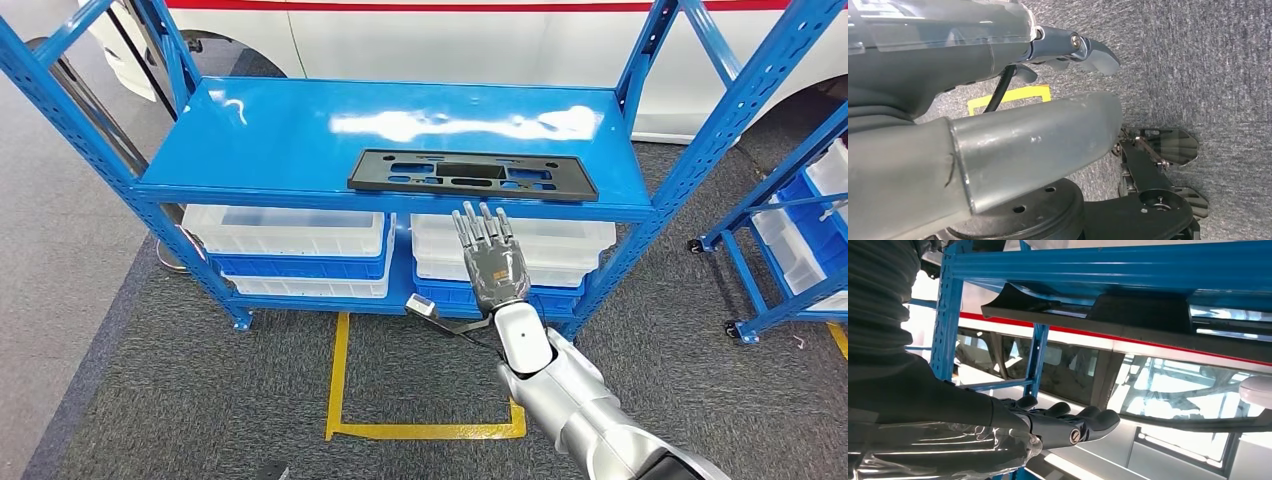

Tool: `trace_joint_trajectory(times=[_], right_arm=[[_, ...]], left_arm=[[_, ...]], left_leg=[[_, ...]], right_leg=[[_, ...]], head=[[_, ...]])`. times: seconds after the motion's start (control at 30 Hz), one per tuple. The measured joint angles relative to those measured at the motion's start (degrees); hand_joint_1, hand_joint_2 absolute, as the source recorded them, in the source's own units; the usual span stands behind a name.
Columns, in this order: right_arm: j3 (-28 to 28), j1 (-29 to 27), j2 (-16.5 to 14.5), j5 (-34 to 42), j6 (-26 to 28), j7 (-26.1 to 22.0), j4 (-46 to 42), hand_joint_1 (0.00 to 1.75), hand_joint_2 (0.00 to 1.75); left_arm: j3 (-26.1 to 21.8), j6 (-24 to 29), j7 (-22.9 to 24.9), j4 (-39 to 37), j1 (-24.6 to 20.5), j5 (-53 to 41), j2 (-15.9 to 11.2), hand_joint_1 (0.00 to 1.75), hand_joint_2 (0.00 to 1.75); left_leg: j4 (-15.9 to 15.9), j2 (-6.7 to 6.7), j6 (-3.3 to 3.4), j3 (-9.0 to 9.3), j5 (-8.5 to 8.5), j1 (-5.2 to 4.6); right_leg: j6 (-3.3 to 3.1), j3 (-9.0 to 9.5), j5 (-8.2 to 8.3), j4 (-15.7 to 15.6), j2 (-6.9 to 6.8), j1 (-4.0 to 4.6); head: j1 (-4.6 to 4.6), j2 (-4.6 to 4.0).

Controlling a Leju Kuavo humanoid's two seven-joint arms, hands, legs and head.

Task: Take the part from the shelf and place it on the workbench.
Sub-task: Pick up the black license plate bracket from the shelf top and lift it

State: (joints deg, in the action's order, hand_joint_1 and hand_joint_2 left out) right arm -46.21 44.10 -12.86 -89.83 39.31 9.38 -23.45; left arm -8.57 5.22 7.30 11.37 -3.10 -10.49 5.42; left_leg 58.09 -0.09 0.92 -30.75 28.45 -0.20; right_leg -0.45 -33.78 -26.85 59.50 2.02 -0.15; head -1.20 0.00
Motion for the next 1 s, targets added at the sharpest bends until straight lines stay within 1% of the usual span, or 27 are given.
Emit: trace_joint_trajectory(times=[0.23, 0.57, 1.0], right_arm=[[-1.1, -0.5, -0.4, -0.1, 0.3, -1.7, -0.6, 0.00, 1.75], [-1.2, -1.3, -0.7, -0.2, 0.4, -2.5, -2.3, 0.00, 1.75], [-1.2, -2.1, -0.7, -0.2, 0.4, -3.7, -6.8, 0.00, 1.75]], left_arm=[[0.0, 0.5, 0.2, 0.0, 0.0, -0.6, 0.0, 0.00, 0.00], [0.0, 0.5, 0.1, 0.0, 0.1, -1.2, 0.1, 0.00, 0.00], [0.8, 1.0, 0.1, 0.0, -0.1, -3.9, 0.1, 0.00, 0.00]], left_leg=[[0.0, 0.00, 0.00, 0.00, 0.00, 0.01], [0.0, 0.00, 0.00, 0.00, 0.00, 0.00], [0.0, 0.00, 0.00, 0.00, 0.00, 0.01]], right_leg=[[0.00, -0.01, 0.00, 0.0, 0.00, 0.00], [0.00, -0.01, 0.00, 0.0, 0.00, 0.00], [0.00, -0.01, 0.00, 0.0, 0.00, 0.00]], head=[[0.00, 0.00], [0.00, 0.00], [0.00, 0.00]])
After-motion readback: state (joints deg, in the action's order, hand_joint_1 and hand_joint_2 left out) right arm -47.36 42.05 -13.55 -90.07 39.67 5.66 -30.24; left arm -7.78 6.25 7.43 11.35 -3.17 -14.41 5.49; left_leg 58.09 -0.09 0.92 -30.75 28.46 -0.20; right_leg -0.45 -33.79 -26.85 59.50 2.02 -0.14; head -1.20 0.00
